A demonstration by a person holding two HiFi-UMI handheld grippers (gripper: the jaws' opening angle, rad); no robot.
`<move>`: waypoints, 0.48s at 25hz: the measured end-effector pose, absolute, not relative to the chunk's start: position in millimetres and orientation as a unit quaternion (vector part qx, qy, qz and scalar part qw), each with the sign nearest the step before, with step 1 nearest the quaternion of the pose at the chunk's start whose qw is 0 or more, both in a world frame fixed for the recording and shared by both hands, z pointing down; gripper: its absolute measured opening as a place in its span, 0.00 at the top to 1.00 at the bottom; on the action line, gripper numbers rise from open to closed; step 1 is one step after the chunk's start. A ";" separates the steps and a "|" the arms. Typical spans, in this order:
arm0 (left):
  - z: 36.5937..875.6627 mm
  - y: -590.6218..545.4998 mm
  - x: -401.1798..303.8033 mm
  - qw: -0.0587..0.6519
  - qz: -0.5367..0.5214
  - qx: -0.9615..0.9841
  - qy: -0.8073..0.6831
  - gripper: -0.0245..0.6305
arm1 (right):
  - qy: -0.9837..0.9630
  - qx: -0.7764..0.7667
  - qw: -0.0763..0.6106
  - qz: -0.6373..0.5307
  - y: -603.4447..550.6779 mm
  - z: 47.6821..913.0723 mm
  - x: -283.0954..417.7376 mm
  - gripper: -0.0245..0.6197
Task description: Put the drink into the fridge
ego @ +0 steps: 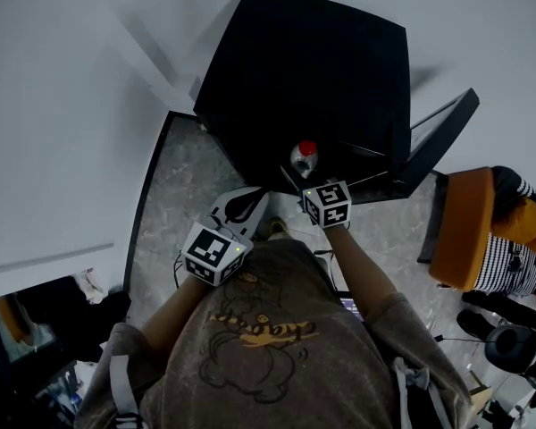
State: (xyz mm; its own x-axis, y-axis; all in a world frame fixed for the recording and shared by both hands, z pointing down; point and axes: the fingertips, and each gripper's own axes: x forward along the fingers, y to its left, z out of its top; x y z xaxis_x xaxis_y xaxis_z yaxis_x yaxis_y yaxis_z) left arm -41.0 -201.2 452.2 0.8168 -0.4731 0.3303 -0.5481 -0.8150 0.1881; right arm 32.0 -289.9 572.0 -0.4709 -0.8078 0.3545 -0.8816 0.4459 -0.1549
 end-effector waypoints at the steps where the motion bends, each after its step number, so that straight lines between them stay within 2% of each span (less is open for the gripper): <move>1: 452.6 -201.3 -40.4 0.138 0.136 0.943 -0.270 0.96 | -0.841 0.504 0.113 0.161 -292.0 573.1 33.6 0.43; 12: 465.5 -212.4 -38.2 0.131 0.145 0.943 -0.268 0.95 | -0.836 0.516 0.106 0.152 -324.7 590.5 43.4 0.43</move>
